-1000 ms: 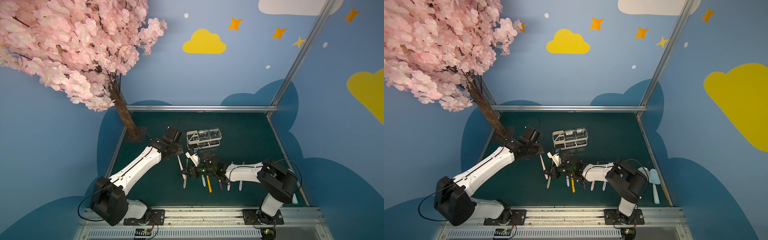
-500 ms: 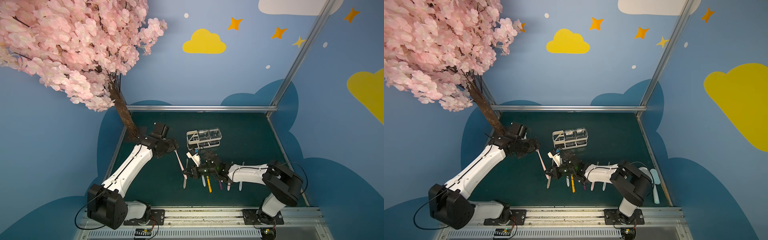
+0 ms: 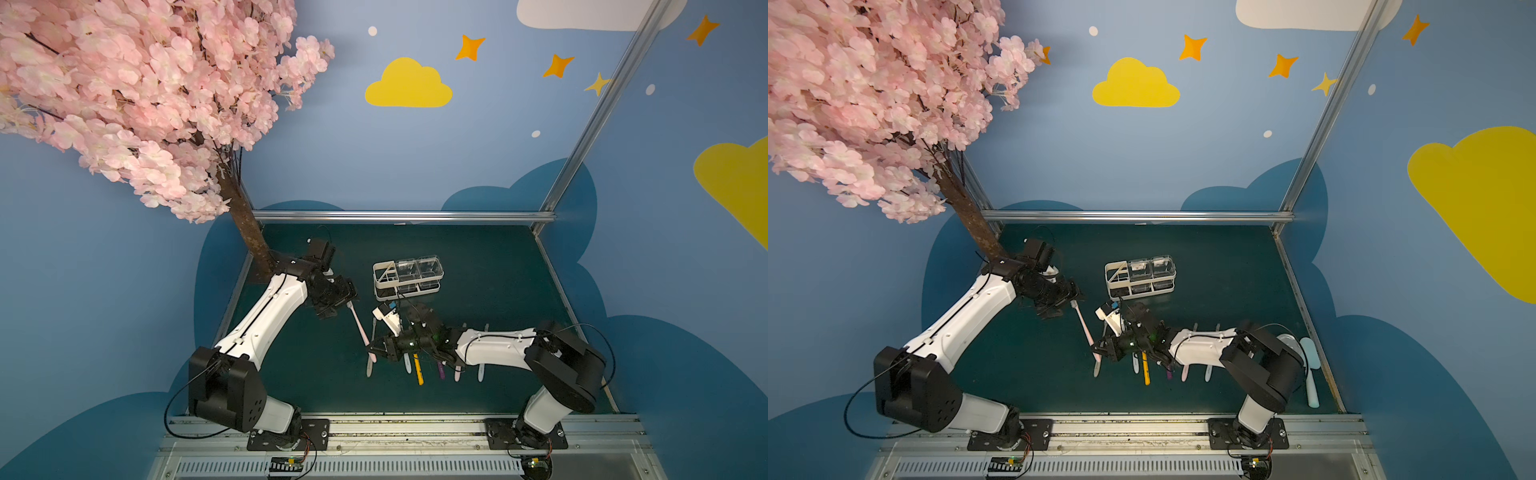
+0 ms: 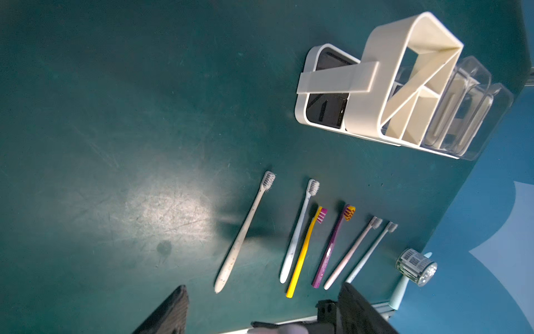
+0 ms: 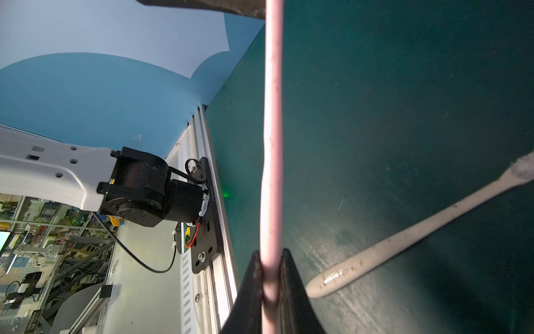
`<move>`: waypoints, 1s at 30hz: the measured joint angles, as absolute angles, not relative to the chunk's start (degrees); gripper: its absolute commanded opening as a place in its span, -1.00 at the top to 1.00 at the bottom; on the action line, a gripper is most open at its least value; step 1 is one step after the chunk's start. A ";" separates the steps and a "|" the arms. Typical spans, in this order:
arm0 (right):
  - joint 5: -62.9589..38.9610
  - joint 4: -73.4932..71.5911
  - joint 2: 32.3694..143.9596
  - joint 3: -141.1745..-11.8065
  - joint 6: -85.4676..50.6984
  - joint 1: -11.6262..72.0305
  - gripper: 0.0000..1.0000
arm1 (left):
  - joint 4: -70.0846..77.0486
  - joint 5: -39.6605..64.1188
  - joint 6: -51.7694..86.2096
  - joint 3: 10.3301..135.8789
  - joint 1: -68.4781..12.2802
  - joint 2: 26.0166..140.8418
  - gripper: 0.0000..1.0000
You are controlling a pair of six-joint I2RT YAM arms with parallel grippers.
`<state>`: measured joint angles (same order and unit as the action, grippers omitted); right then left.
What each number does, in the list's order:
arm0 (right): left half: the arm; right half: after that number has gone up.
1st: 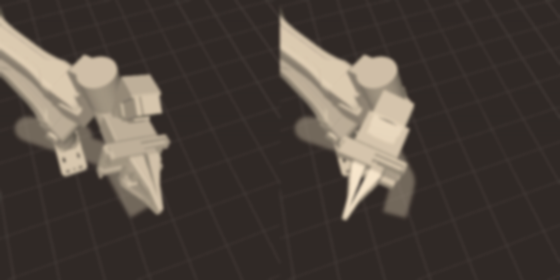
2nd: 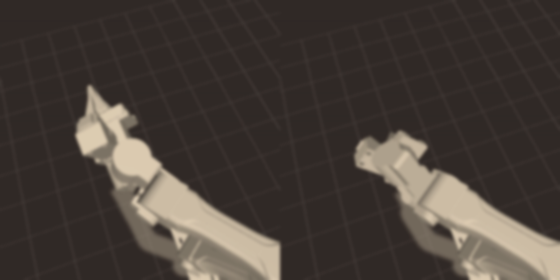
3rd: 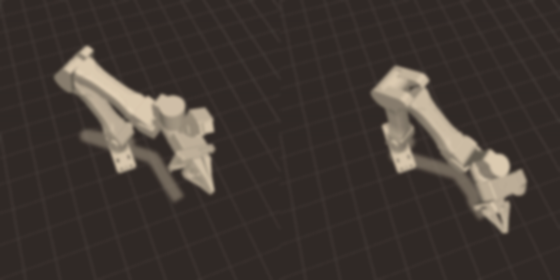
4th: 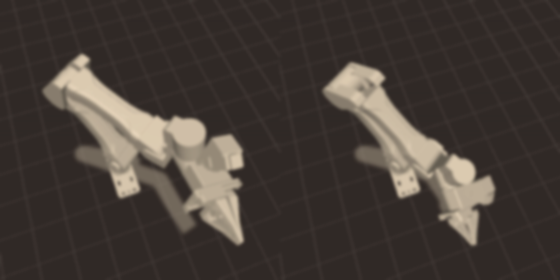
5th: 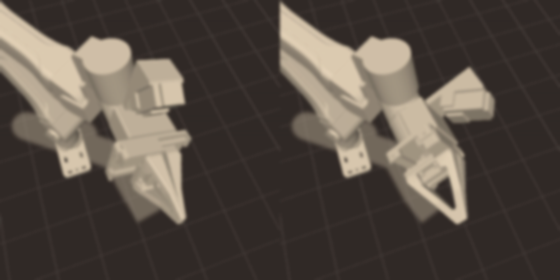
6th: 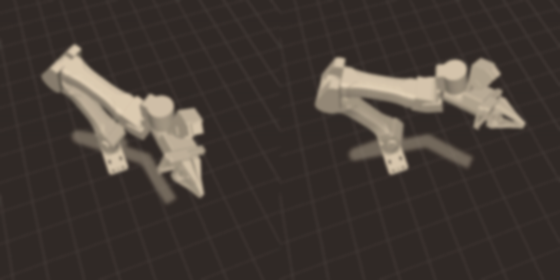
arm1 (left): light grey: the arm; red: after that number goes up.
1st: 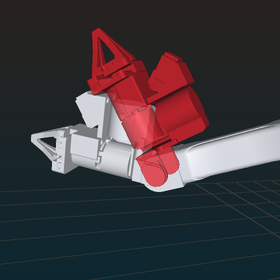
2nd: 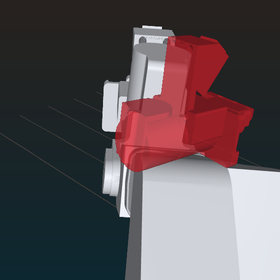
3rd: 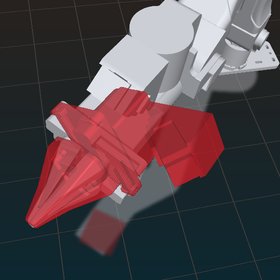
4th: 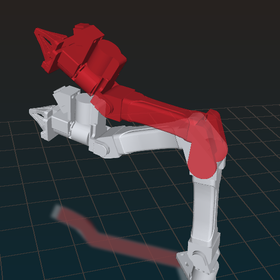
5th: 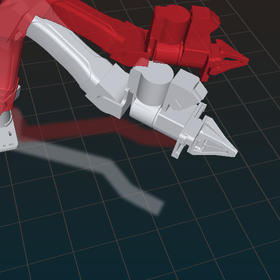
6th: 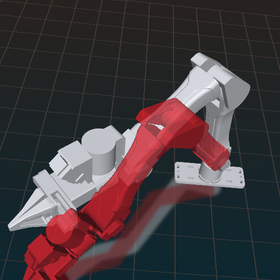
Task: Place the toothbrush into the toothbrush holder
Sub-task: Pick up the toothbrush from the center of the board.
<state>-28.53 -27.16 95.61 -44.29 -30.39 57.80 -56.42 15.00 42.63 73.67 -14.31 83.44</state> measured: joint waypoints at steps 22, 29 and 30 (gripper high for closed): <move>-29.17 -25.76 95.61 -44.07 -28.38 58.37 1.00 | -58.41 21.17 41.93 74.15 -12.73 84.71 0.20; -29.17 -25.65 95.61 -44.07 -28.23 58.65 1.00 | -57.74 22.31 42.02 73.38 -12.69 84.75 0.40; -29.17 -25.63 95.61 -44.07 -28.23 58.67 1.00 | -57.78 22.37 42.02 73.25 -12.69 84.75 0.40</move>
